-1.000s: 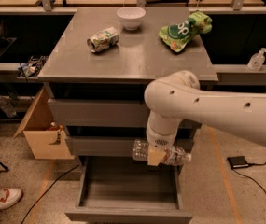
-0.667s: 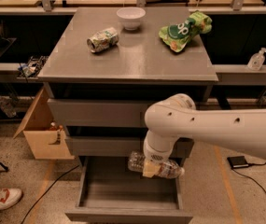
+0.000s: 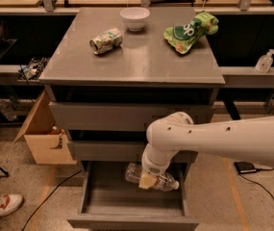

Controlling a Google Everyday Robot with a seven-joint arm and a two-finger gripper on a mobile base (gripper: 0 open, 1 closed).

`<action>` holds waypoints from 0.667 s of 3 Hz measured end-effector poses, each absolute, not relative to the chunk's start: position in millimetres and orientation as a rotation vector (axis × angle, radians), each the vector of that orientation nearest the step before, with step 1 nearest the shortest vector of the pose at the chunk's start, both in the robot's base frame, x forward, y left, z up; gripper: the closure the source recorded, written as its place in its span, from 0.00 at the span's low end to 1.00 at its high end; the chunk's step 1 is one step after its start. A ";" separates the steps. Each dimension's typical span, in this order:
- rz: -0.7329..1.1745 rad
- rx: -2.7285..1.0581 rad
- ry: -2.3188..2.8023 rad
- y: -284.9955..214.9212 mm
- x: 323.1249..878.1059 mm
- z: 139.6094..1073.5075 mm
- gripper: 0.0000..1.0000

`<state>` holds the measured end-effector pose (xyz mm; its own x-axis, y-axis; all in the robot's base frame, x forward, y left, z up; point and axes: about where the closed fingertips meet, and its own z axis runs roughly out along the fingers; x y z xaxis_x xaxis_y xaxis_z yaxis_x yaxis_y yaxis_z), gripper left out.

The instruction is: Place water bottle into bottom drawer

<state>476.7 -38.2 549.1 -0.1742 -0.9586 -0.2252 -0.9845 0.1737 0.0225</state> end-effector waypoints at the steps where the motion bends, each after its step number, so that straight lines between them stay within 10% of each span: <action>1: 0.295 -1.883 2.280 -33.0 478.1 518.8 1.00; 2: 0.354 -1.803 2.277 -27.5 487.6 462.9 1.00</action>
Offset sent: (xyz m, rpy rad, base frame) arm 0.0313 0.0215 -0.1530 0.1942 -0.0167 -0.1075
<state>487.6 -27.5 462.9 -0.2260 -0.9221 -0.3140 -0.9739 0.2201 0.0545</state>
